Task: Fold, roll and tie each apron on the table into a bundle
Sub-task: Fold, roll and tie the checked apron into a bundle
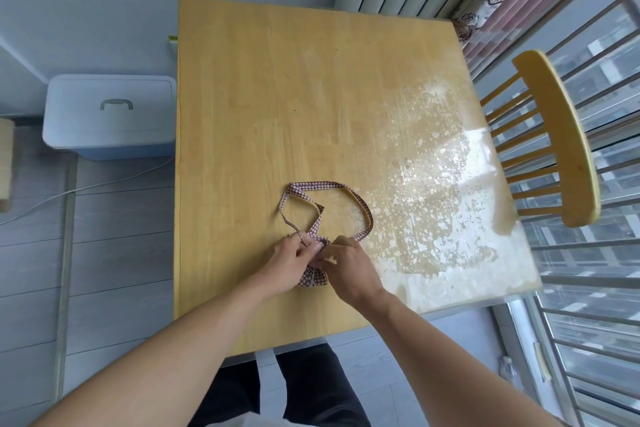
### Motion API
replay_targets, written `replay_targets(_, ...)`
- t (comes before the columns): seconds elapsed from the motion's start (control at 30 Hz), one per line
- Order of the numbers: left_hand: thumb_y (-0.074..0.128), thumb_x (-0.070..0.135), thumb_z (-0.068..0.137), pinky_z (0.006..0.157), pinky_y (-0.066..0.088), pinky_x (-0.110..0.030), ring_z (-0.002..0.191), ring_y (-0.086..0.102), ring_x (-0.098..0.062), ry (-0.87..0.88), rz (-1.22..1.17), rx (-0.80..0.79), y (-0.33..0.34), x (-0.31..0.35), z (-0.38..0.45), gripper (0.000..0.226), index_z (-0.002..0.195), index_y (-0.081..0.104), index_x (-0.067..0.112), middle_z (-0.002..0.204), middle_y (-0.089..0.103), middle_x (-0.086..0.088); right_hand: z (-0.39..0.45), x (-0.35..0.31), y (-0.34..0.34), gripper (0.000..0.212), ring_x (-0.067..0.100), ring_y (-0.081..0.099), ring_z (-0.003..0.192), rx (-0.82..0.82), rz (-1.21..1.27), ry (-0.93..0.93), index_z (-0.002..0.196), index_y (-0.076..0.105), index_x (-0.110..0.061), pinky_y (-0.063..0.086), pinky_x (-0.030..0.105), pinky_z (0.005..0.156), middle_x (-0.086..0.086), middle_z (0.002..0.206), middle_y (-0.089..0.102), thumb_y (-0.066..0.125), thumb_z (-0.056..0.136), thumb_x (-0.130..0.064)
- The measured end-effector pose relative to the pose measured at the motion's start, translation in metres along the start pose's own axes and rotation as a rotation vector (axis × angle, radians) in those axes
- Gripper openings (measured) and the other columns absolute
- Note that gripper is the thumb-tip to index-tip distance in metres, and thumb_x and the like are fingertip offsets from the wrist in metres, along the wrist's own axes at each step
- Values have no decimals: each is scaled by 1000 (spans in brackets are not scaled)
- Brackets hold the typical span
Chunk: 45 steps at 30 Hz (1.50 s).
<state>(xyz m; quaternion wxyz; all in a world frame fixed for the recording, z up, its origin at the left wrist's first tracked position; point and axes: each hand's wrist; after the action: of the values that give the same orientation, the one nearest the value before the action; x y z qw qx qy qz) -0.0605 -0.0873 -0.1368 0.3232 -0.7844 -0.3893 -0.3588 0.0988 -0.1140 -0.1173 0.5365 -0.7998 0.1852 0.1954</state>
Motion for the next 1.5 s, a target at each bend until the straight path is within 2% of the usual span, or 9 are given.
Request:
replay_targets(0.13, 77, 19, 88, 69, 41, -7, 86, 64, -4, -5, 51, -16, -4, -5, -5, 27, 109, 60, 17, 95, 75, 6, -5, 1, 1, 12, 8, 62, 84, 9, 151, 129, 98, 78, -20, 51, 22, 75, -10, 92, 69, 67, 96, -22)
replay_targets(0.23, 72, 6, 89, 75, 44, -13, 90, 66, -7, 12, 41, 35, -3, -4, -5, 21, 107, 62, 11, 94, 74, 1, -8, -4, 4, 9, -5, 64, 73, 77, 258, 179, 97, 78, -19, 49, 10, 65, -15, 82, 70, 70, 93, -18)
replay_targets(0.33, 72, 5, 89, 73, 43, -14, 86, 65, -3, 0, 45, -8, -7, 0, 1, 21, 104, 61, 13, 90, 73, 5, -9, -7, 6, 9, 2, 67, 73, 137, 265, 131, 98, 75, -20, 55, 22, 65, -9, 84, 74, 68, 94, -16)
replay_targets(0.53, 73, 12, 89, 70, 44, -19, 84, 67, -11, -10, 82, 9, -9, -5, 4, 21, 93, 53, 15, 86, 75, 4, -11, -5, 12, 12, 19, 63, 70, 185, 93, -25, 91, 74, -15, 54, 37, 64, 1, 81, 73, 62, 95, -15)
replay_targets(0.83, 71, 14, 91, 70, 43, -20, 86, 66, -7, 20, 160, -43, -12, -5, 6, 17, 92, 56, 21, 80, 75, 11, -10, 3, 13, 20, 25, 61, 65, 147, -163, -210, 90, 77, -13, 54, 38, 57, 5, 75, 70, 59, 93, -4)
replay_targets(0.97, 61, 22, 100, 68, 44, -20, 91, 66, -10, -21, 139, -46, -14, 1, 6, 6, 98, 59, 18, 89, 75, 8, -7, 2, 11, 22, 25, 64, 82, 98, -130, -164, 102, 75, -10, 51, 33, 70, 6, 94, 70, 53, 103, -15)
replay_targets(1.13, 62, 19, 98, 75, 50, -23, 93, 68, -12, -39, 142, -60, -13, 4, 7, 2, 100, 62, 16, 92, 75, 7, -12, 2, 14, 18, 26, 64, 78, 136, -92, -136, 104, 69, -10, 53, 37, 67, 5, 96, 68, 54, 103, -20)
replay_targets(1.27, 60, 17, 99, 66, 44, -18, 89, 67, -11, -41, 127, -61, -14, 6, 7, 4, 101, 62, 16, 93, 75, 6, -14, -2, 14, 20, 25, 69, 78, 165, -42, -163, 115, 71, -13, 57, 39, 68, 5, 98, 75, 61, 98, -15)
replay_targets(1.5, 58, 15, 99, 61, 38, -7, 81, 60, -1, -22, 165, -70, -16, 4, 8, 6, 103, 62, 14, 93, 74, 3, -15, -1, 14, 10, 24, 61, 62, 238, -61, -210, 95, 82, -12, 51, 30, 53, 3, 75, 68, 72, 91, -12)
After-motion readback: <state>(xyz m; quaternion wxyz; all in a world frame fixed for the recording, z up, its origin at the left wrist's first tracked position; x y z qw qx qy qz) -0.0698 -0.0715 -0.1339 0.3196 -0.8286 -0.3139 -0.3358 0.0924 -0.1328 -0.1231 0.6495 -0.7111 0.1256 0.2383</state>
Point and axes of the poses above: each hand's wrist, its own z-axis towards the middle knuckle, its own y-axis out of the palm, x = y × z
